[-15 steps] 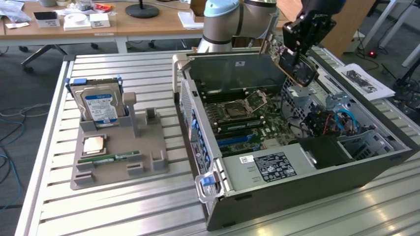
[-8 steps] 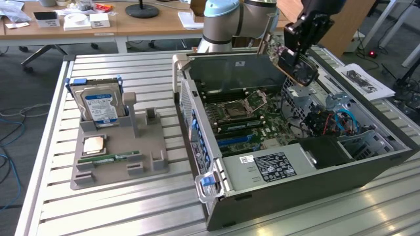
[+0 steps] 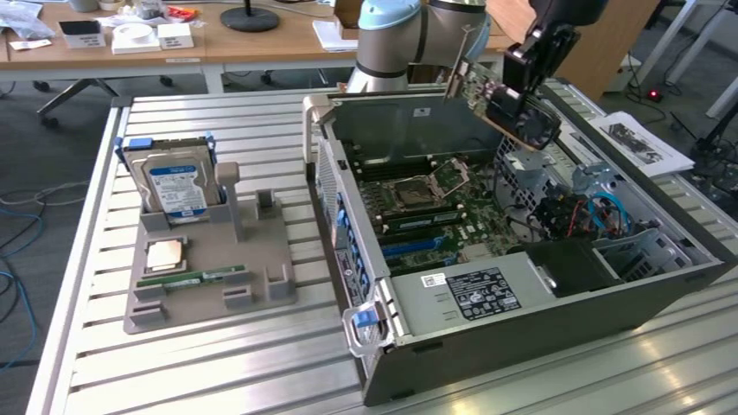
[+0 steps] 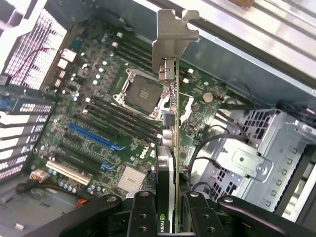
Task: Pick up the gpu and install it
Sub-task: 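Insert the gpu into the slot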
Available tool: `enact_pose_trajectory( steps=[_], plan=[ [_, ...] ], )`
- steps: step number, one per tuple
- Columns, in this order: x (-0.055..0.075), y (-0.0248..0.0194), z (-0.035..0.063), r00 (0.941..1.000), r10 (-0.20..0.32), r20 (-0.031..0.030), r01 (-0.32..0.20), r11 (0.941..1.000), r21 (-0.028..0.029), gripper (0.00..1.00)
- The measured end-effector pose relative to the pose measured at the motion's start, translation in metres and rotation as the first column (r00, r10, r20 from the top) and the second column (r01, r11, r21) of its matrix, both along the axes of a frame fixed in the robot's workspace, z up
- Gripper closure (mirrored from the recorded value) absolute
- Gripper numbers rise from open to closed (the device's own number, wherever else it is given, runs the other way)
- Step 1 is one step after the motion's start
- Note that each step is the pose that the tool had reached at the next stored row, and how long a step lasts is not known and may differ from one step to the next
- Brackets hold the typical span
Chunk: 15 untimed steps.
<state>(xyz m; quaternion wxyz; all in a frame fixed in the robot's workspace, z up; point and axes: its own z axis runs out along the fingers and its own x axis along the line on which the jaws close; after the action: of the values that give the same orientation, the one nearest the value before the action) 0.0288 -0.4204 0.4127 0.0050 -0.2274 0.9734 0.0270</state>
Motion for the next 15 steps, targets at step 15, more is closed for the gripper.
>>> enact_pose_trajectory(
  steps=[15],
  plan=[
    [0.0000, 0.0000, -0.0002, 0.9628, 0.270, 0.0000, -0.270, 0.9628, 0.0000, 0.73]
  ],
)
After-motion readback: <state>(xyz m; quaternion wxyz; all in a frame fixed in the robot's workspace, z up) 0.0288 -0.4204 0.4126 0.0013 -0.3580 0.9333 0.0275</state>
